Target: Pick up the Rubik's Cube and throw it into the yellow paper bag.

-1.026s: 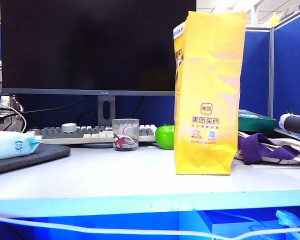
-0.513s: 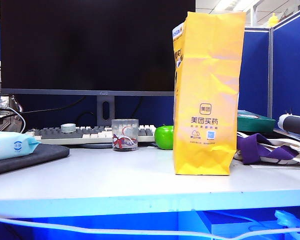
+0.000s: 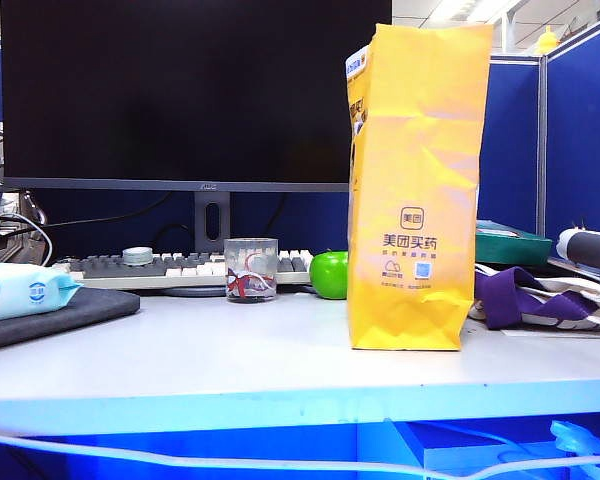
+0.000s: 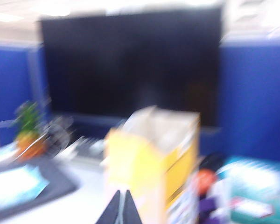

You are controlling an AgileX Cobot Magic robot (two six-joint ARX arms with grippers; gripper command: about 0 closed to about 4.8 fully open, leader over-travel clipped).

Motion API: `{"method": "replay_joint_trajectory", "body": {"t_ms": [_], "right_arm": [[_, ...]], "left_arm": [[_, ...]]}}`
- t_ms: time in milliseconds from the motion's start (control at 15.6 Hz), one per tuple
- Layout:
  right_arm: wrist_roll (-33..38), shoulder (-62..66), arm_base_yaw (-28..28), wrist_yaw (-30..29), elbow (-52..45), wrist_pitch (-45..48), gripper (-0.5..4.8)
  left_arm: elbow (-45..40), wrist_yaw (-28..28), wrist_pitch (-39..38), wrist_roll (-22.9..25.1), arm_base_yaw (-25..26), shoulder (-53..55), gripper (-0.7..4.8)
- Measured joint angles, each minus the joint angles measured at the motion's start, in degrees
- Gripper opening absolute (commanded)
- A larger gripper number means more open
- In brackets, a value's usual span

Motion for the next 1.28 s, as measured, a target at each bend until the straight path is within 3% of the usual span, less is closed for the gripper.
{"method": "replay_joint_trajectory", "body": {"t_ms": [192, 449, 706, 962, 1283], "right_arm": [[0.4, 0.0, 0.0, -0.7, -6.4, 4.0, -0.04], [0.5, -0.2, 0.0, 0.3, -10.5, 4.1, -0.04], [0.7, -0.2, 0.0, 0.3, -11.7, 4.1, -0.04], [0.6, -0.3, 0.0, 1.0, -16.6, 4.8, -0.04], [-3.2, -0.5, 0.0, 9.5, -18.1, 8.8, -0.04]], "left_arm": [[-10.4, 1.2, 2.7, -0.7, 0.0, 0.1, 0.81], [-26.8, 6.7, 23.1, -4.7, 0.0, 0.2, 0.80], [-35.2, 9.4, 28.5, -4.7, 0.0, -0.2, 0.54], [-41.1, 7.1, 32.8, -3.6, 0.0, -6.1, 0.51], [-44.2, 3.1, 32.6, -2.3, -0.1, -6.4, 0.51]]}}
